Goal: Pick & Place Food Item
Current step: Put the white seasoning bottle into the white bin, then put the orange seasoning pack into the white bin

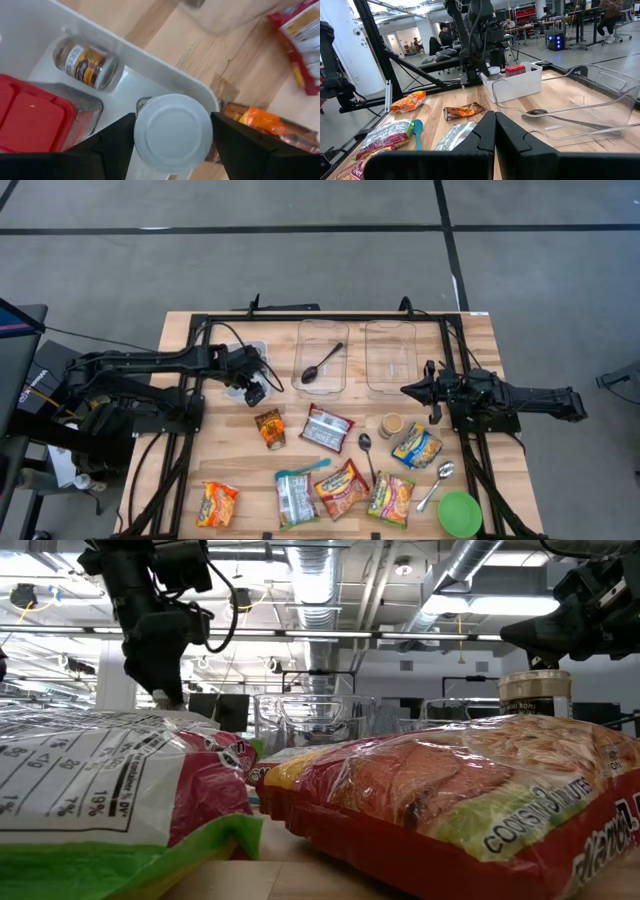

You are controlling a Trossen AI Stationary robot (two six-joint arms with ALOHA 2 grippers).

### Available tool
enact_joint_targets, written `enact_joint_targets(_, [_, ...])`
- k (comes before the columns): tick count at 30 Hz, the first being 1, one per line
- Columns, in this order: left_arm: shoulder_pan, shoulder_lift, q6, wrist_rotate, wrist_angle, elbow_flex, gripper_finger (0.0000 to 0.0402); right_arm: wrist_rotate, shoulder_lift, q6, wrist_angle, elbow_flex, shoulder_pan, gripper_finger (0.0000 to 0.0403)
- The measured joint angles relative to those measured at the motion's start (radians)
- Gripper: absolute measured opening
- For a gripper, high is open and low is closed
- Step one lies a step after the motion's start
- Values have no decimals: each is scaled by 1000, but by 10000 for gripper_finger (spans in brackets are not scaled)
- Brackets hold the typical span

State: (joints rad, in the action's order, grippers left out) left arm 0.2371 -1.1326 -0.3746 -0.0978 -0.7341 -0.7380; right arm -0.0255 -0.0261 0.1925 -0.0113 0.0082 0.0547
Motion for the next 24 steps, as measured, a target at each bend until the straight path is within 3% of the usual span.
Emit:
enact_joint_targets(16, [0,223,-26,-10,-3,0,246,0,0,0,0,0,0,0])
enact_joint_targets(24, [-19,393,-100,26,99,0,245,0,0,0,0,0,0,0])
